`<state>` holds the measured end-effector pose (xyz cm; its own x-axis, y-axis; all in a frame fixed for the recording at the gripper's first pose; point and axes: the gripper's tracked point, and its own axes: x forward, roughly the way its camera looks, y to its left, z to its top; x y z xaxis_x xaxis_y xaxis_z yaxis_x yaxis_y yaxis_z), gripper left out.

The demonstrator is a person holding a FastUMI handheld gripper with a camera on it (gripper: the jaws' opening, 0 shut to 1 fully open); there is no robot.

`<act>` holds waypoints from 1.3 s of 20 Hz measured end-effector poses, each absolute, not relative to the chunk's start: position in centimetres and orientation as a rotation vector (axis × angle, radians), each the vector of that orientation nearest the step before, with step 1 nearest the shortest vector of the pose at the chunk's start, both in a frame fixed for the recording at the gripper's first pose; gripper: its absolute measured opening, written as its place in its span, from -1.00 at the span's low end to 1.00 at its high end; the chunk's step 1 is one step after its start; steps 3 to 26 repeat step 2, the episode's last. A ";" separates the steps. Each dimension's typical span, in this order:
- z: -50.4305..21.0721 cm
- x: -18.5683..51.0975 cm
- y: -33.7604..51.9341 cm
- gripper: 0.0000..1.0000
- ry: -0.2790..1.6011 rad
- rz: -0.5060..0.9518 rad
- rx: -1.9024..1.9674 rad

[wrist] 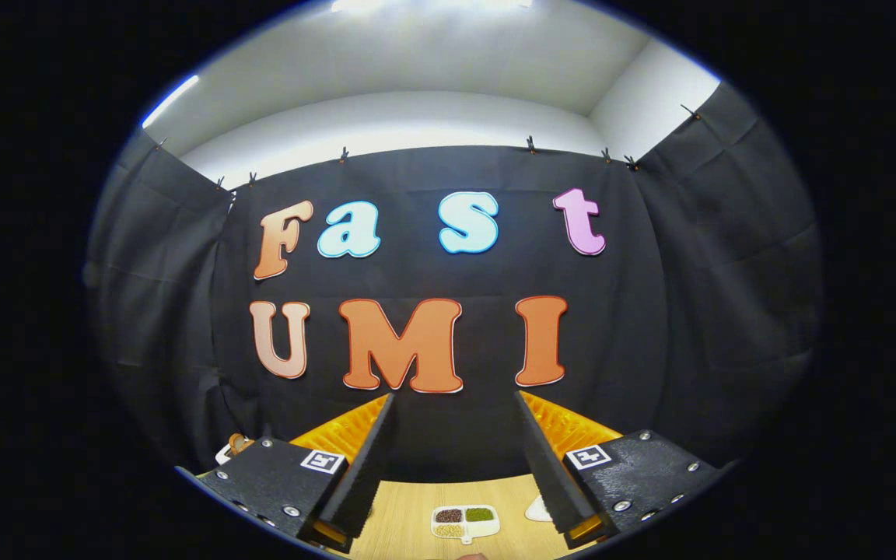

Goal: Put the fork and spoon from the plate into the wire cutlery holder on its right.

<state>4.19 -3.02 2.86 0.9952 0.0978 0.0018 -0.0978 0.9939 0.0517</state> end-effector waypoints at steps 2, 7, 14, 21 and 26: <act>3.6 4.2 -3.1 0.79 -0.019 0.091 0.038; 3.6 4.2 -3.1 0.79 -0.019 0.091 0.038; 3.6 4.2 -3.1 0.79 -0.019 0.091 0.038; 3.6 4.2 -3.1 0.79 -0.019 0.091 0.038; 3.6 4.2 -3.1 0.79 -0.019 0.091 0.038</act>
